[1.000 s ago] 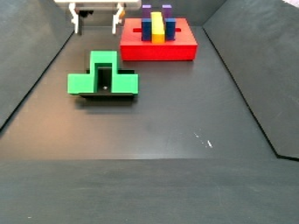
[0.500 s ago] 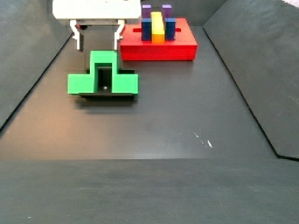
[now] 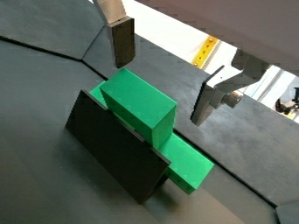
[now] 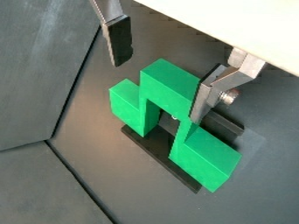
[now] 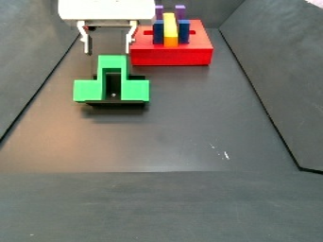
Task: Pick up the green object. Move up. Place the green object on the fixture. Regrasp the green object. Move to above the board. Insert the green object.
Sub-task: Regrasp the green object.
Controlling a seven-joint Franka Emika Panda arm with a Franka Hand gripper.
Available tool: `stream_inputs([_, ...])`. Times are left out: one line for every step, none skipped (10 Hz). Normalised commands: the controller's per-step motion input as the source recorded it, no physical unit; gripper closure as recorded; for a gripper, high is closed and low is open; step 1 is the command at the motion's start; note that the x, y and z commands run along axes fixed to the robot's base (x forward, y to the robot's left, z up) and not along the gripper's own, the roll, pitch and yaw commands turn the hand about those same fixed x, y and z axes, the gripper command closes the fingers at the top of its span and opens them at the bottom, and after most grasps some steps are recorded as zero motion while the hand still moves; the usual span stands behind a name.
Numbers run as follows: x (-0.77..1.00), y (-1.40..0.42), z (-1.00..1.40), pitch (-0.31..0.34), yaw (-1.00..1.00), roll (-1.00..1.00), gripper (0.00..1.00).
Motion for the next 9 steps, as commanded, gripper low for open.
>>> stream_inputs([0.00, 0.00, -0.33, 0.000, 0.00, 0.30, 0.00])
stream_inputs([-0.05, -0.02, -0.37, -0.014, 0.00, 0.25, 0.00])
stream_inputs([-0.05, 0.00, -0.29, -0.031, 0.00, 0.15, 0.00])
stream_inputs([0.00, 0.00, -0.20, -0.031, 0.00, 0.09, 0.00])
stream_inputs([0.00, 0.00, -0.09, -0.017, 0.00, 0.01, 0.00])
stream_inputs([0.00, 0.00, -0.05, 0.000, 0.00, 0.00, 0.00])
stream_inputs([0.00, 0.02, -0.16, 0.000, 0.01, 0.08, 0.00])
stream_inputs([0.01, 0.16, -0.13, 0.000, 0.09, 0.14, 0.00])
stream_inputs([0.05, 0.23, -0.15, 0.000, 0.13, 0.24, 0.00])
